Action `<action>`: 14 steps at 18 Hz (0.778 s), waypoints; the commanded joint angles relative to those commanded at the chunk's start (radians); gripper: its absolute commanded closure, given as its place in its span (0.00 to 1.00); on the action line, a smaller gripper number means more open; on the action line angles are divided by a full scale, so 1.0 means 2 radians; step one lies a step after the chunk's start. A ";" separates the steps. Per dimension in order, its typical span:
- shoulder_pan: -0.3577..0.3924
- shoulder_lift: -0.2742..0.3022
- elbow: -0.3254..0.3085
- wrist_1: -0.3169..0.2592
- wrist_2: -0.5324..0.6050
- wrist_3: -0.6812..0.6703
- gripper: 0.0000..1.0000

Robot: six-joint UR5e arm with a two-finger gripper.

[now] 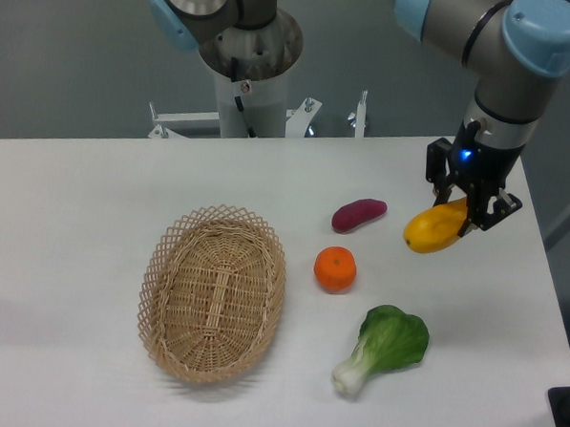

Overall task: Place the mango on the table
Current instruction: 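Carry the held yellow mango with the gripper away from the sweet potato, then lower the yellow mango onto the table beside the sweet potato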

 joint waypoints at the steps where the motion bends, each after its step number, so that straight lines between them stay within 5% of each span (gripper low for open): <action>1: 0.004 0.000 -0.002 0.002 0.000 0.013 0.58; 6: 0.030 -0.005 -0.021 0.016 0.001 0.088 0.58; 14: 0.047 -0.064 -0.075 0.163 0.002 0.144 0.58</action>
